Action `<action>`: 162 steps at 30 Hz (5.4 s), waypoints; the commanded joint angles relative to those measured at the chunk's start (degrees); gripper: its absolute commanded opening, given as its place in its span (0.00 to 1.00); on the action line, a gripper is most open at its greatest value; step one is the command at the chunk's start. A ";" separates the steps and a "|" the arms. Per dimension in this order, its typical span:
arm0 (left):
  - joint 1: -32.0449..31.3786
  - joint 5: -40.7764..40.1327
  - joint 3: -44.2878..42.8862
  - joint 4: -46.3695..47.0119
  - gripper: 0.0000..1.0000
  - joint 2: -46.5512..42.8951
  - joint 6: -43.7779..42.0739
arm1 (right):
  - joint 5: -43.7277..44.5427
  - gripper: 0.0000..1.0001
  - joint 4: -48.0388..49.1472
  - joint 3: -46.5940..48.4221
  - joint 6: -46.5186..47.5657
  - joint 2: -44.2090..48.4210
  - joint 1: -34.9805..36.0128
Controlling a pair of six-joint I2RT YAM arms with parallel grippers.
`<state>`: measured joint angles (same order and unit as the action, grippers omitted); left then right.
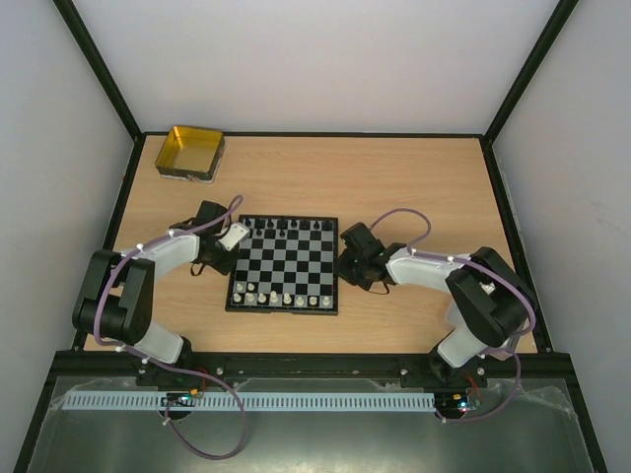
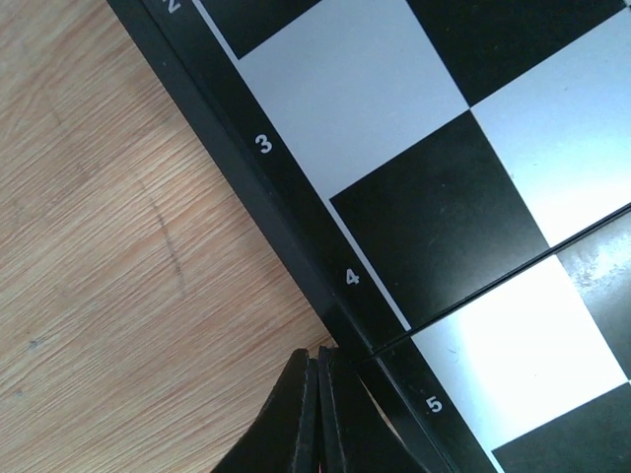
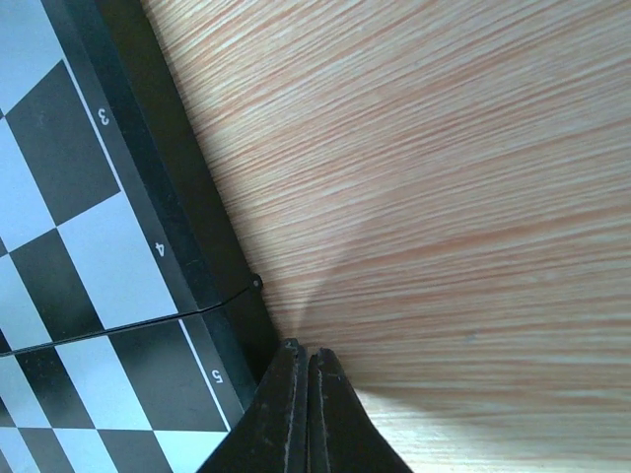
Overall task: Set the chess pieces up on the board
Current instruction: Move the chessboard to the center of the board, then move the storage box to the center of the board.
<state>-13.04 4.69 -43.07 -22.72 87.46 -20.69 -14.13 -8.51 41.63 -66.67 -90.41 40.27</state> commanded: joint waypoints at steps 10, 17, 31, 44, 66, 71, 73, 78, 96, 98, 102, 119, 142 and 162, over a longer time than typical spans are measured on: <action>-1.53 3.53 1.03 -1.00 0.03 0.07 -0.95 | 1.19 0.02 -2.08 -0.49 1.89 3.20 0.95; -0.87 1.75 1.86 0.04 0.09 -0.58 -1.44 | 3.61 0.02 -5.74 -1.63 3.01 7.09 -1.55; 9.41 3.78 0.57 0.66 0.66 -4.53 -4.43 | 24.53 0.78 -33.88 4.63 8.42 27.73 -11.45; 9.52 6.92 -0.67 2.82 0.66 -2.19 -3.42 | 31.31 0.91 -41.78 0.59 11.41 33.03 -30.43; 9.52 9.90 -3.49 -0.19 0.67 -2.24 -4.54 | 28.41 0.90 -32.03 -4.00 10.13 28.71 -44.37; 9.61 10.51 -3.44 -0.47 0.67 -2.76 -4.21 | 27.42 0.89 -28.95 -5.25 9.81 27.06 -44.76; 9.61 10.97 -3.42 -0.59 0.67 -2.88 -4.03 | 27.45 0.88 -28.14 -5.60 9.92 26.23 -44.83; 9.61 11.02 -3.78 -1.15 0.67 -2.66 -3.86 | 23.91 0.86 -25.10 -6.92 11.04 24.04 -44.93; 9.55 12.10 -4.08 -0.73 0.67 -1.19 -2.42 | 9.26 0.70 -18.63 -11.62 14.15 28.36 -43.67; 9.57 12.01 -4.10 -0.50 0.67 -0.92 -2.21 | 7.55 0.67 -17.99 -12.12 13.84 28.52 -42.24; 9.52 11.66 -4.43 -0.37 0.67 -0.55 -1.68 | 6.08 0.62 -17.06 -12.51 11.95 28.02 -36.84; 9.52 9.39 -5.85 -2.89 0.67 -1.96 -1.81 | 7.43 0.45 -8.37 -7.44 0.46 19.27 -7.63; 9.46 9.46 -6.32 -4.83 0.67 -3.96 -0.94 | 5.74 0.14 -6.80 -5.41 3.86 15.74 -2.33; 8.38 8.68 -6.85 -6.20 0.68 -4.39 0.03 | 0.85 0.02 -2.71 -11.36 4.76 15.17 -0.02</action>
<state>-4.34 13.87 -48.82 -27.75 84.20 -21.34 -10.72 -7.57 32.99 -62.94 -74.81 39.40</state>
